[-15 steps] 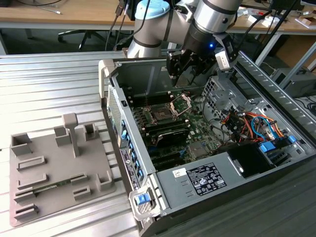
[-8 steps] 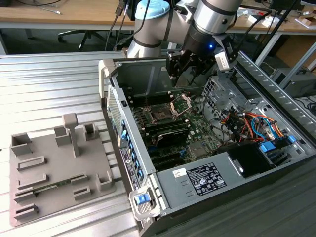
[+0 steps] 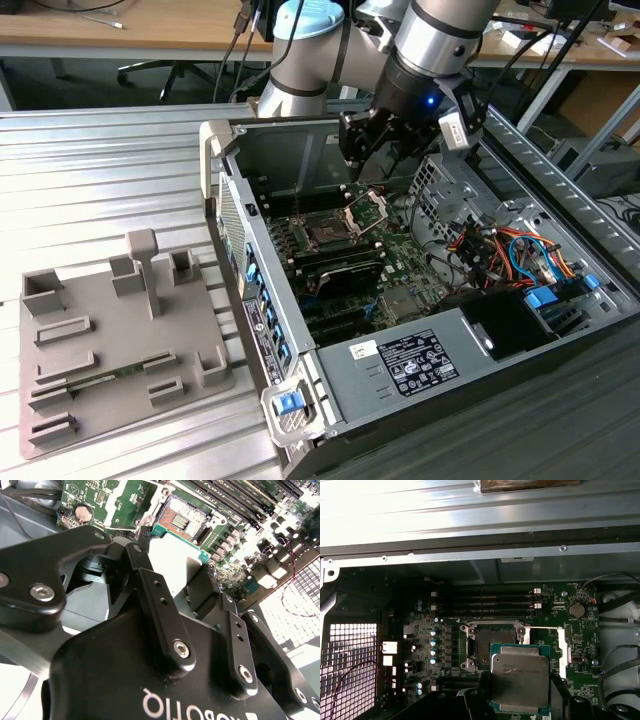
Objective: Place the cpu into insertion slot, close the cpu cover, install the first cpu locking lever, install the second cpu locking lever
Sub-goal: 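Place the cpu into insertion slot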
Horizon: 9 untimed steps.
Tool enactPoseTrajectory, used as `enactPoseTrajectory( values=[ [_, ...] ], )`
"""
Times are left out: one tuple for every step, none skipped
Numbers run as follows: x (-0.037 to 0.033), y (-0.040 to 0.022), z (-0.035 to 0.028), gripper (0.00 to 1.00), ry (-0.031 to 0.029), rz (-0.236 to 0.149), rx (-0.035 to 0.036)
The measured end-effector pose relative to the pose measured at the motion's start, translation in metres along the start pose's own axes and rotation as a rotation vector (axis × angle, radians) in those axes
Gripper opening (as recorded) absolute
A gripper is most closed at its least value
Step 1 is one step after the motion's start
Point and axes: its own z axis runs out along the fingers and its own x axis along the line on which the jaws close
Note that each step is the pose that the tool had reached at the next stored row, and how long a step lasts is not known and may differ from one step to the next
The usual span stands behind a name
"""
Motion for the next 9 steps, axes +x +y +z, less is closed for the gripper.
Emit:
enactPoseTrajectory(
  values=[
    [0.0006,-0.0001,0.0001,0.55,0.0000,0.000,0.0000],
    [0.0019,-0.0001,0.0002,0.55,0.0000,0.000,-0.0002],
    [0.0029,-0.0001,0.0003,0.55,0.0000,0.000,-0.0002],
    [0.0043,-0.0002,0.0004,0.55,0.0000,0.000,-0.0003],
    [0.0051,-0.0002,0.0005,0.55,-0.0001,0.000,-0.0003],
    [0.0052,-0.0002,0.0005,0.55,0.0000,0.000,-0.0002],
    [0.0052,-0.0002,0.0010,0.55,0.0000,0.000,-0.0003],
    [0.0052,-0.0003,0.0015,0.55,-0.0001,0.000,-0.0003],
    [0.0052,-0.0003,0.0017,0.55,0.0001,0.000,-0.0002]
  ],
)
